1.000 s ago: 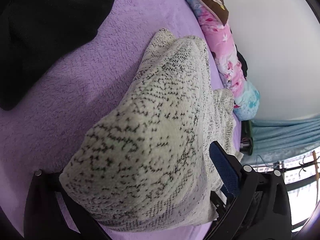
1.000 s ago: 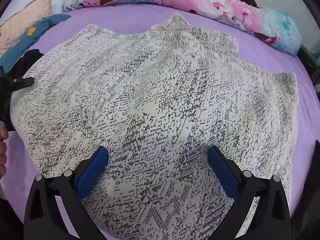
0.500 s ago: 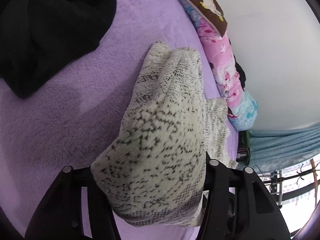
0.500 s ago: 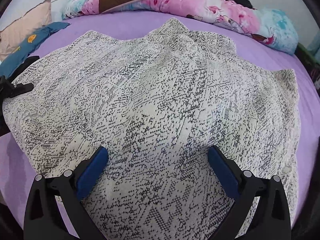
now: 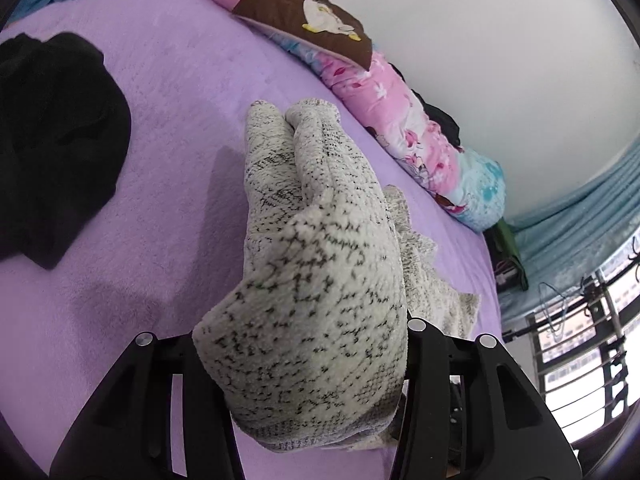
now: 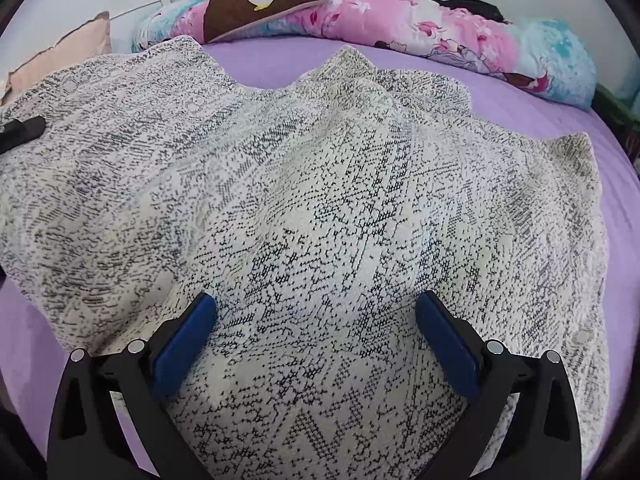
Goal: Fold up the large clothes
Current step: 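Grasp the folded jacket end with the left gripper and lift it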
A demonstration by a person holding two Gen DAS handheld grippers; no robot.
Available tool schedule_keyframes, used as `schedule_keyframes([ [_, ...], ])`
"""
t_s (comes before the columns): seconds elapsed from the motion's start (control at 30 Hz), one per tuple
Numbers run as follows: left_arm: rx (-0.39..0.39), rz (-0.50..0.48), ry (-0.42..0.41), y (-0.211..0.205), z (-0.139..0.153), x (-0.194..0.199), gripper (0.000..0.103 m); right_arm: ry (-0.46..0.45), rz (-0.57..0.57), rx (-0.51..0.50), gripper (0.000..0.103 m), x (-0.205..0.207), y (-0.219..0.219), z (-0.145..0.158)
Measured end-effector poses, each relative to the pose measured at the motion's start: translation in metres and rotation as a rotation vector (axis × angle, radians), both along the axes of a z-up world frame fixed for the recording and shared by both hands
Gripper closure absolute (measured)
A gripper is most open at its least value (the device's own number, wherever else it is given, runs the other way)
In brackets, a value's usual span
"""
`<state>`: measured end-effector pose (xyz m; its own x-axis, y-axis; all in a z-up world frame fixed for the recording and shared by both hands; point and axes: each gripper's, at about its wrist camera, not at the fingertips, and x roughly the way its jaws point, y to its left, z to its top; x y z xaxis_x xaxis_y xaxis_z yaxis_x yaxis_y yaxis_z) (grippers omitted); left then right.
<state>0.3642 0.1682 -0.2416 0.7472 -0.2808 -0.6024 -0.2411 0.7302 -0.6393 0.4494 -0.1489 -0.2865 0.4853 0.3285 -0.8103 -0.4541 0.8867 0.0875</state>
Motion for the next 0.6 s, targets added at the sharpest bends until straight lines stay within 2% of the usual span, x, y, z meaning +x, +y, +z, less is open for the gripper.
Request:
schedule_keyframes([
  [0.13, 0.063, -0.02, -0.026, -0.011, 0.016, -0.003, 0.061, -0.055, -0.047, 0.109, 0.006, -0.021, -0.036, 0.031],
  [0.2, 0.119, -0.042, -0.044, -0.024, 0.028, -0.004, 0.061, -0.091, -0.1, 0.089, 0.006, -0.032, -0.058, 0.034],
  [0.33, 0.263, -0.102, -0.074, -0.064, 0.054, -0.001, 0.061, -0.091, -0.183, 0.016, 0.006, -0.044, -0.099, 0.01],
  [0.43, 0.366, -0.157, -0.098, -0.104, 0.076, 0.003, 0.061, 0.005, -0.201, 0.166, 0.005, -0.035, -0.12, -0.01],
  [0.5, 0.434, -0.186, -0.105, -0.13, 0.087, 0.006, 0.061, 0.001, -0.186, 0.157, 0.005, -0.032, -0.118, -0.011],
  [0.6, 0.457, -0.207, -0.096, -0.157, 0.094, 0.013, 0.061, 0.014, -0.169, 0.173, 0.005, -0.029, -0.12, -0.013],
])
